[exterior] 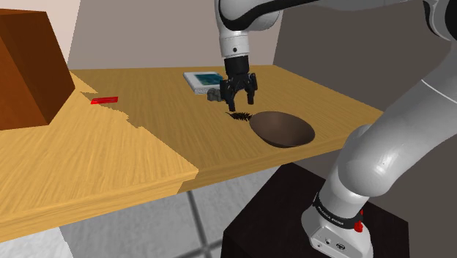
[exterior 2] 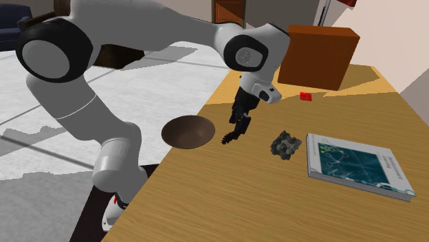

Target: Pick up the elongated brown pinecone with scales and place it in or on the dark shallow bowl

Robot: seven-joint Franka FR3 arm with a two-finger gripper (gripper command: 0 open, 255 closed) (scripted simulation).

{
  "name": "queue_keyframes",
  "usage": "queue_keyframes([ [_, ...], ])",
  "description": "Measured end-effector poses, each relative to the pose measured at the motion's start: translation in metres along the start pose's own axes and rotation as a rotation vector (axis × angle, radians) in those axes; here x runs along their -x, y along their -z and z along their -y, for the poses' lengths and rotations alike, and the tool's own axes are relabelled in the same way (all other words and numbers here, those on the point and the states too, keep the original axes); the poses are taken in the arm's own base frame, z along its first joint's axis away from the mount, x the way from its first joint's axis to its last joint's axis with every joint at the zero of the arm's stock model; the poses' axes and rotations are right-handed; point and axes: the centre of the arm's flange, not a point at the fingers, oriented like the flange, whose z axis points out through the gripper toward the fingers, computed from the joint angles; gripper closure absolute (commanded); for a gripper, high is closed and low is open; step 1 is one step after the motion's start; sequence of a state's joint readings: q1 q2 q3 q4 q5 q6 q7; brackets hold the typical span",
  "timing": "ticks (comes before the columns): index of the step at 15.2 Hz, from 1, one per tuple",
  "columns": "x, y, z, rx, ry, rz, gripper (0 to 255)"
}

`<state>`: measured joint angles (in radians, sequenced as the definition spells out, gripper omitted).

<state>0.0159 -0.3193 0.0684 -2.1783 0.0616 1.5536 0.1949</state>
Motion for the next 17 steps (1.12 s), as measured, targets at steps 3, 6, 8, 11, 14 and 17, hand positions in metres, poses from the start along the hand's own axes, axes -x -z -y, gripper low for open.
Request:
queue_keyframes([
  [3,-0.001,-0.014,-0.001,0.008,-0.009,0.008,0],
  [6,0.0,-0.032,-0.001,0.009,-0.01,0.009,0],
  [8,0.0,-0.034,-0.001,0.009,-0.01,0.009,0],
  [11,0.0,-0.035,0.0,0.009,-0.01,0.009,0],
  [14,0.0,-0.035,0.0,0.009,-0.01,0.009,255],
  [17,0.0,-0.034,0.0,0.008,-0.009,0.006,255],
])
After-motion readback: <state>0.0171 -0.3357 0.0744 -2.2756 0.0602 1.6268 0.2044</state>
